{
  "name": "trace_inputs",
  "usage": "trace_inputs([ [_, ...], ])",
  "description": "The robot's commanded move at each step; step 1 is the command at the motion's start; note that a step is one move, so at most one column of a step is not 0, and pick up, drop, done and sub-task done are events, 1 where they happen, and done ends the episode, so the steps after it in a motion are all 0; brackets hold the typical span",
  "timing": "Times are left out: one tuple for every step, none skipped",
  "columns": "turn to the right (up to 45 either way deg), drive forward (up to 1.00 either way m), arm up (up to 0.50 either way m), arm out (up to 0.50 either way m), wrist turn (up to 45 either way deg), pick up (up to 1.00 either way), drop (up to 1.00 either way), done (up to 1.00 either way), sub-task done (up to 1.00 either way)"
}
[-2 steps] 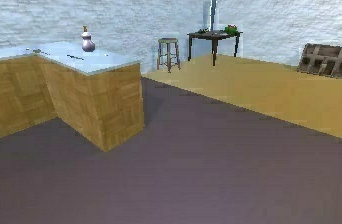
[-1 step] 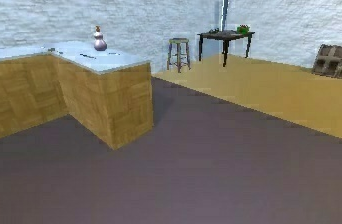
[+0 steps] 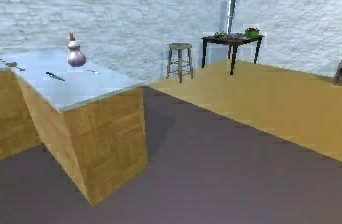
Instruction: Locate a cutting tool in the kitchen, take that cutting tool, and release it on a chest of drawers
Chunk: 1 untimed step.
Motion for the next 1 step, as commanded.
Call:
trace_inputs([
  [-42.0,0.0,0.0,0.0,0.0,0.0,0.0,0.0,0.0],
])
